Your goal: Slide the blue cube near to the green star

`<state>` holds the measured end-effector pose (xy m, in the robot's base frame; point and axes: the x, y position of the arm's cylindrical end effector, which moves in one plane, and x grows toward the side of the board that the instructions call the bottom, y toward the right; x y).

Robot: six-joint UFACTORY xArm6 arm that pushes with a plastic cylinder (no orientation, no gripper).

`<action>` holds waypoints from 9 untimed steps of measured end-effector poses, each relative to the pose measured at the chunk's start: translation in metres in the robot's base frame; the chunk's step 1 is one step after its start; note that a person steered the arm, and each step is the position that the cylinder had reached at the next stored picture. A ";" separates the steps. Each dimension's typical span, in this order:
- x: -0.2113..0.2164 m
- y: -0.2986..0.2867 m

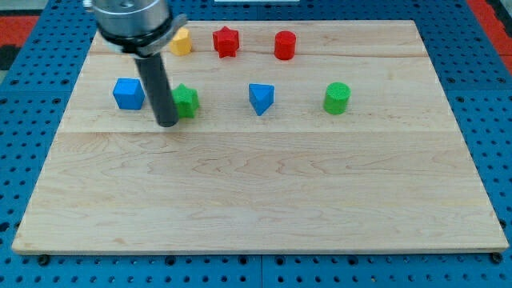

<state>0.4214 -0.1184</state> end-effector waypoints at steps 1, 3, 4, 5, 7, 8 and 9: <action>-0.007 0.022; 0.035 -0.159; 0.017 -0.187; -0.033 -0.174; -0.079 -0.125; -0.057 -0.088; -0.079 -0.082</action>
<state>0.3426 -0.2008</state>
